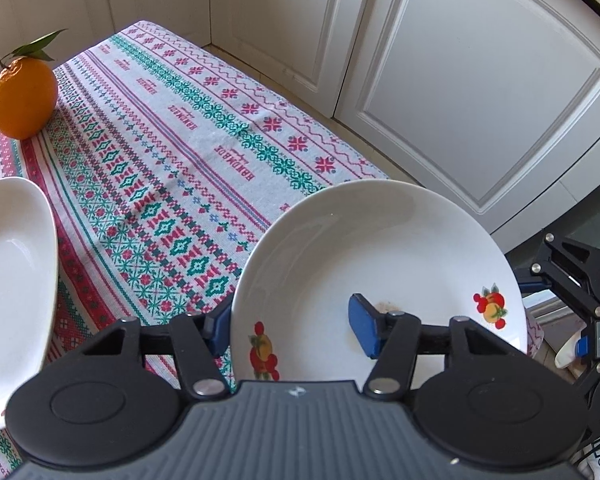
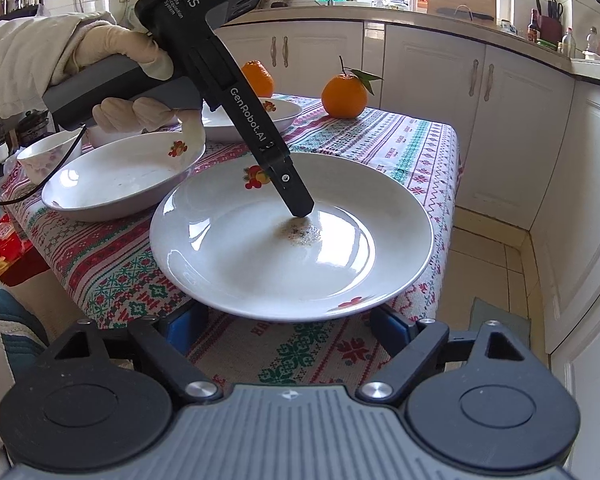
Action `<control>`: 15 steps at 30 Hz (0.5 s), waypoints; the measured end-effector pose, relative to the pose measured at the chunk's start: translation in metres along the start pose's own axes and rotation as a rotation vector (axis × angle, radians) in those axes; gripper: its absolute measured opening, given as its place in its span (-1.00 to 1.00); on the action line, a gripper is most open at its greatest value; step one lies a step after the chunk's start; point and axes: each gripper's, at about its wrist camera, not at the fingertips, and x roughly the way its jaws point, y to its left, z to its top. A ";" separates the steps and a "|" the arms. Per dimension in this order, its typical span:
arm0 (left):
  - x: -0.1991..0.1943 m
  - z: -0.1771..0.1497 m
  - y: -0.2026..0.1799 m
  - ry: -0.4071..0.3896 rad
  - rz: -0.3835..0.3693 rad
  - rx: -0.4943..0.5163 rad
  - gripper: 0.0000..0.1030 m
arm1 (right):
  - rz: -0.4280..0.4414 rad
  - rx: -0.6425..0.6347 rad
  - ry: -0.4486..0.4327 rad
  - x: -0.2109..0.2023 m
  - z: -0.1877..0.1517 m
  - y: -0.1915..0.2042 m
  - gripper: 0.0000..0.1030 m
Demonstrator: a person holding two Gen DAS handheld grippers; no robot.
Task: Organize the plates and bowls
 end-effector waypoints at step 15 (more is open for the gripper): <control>-0.004 0.002 0.001 -0.011 0.004 0.001 0.05 | 0.005 -0.012 0.034 0.003 0.011 -0.001 0.74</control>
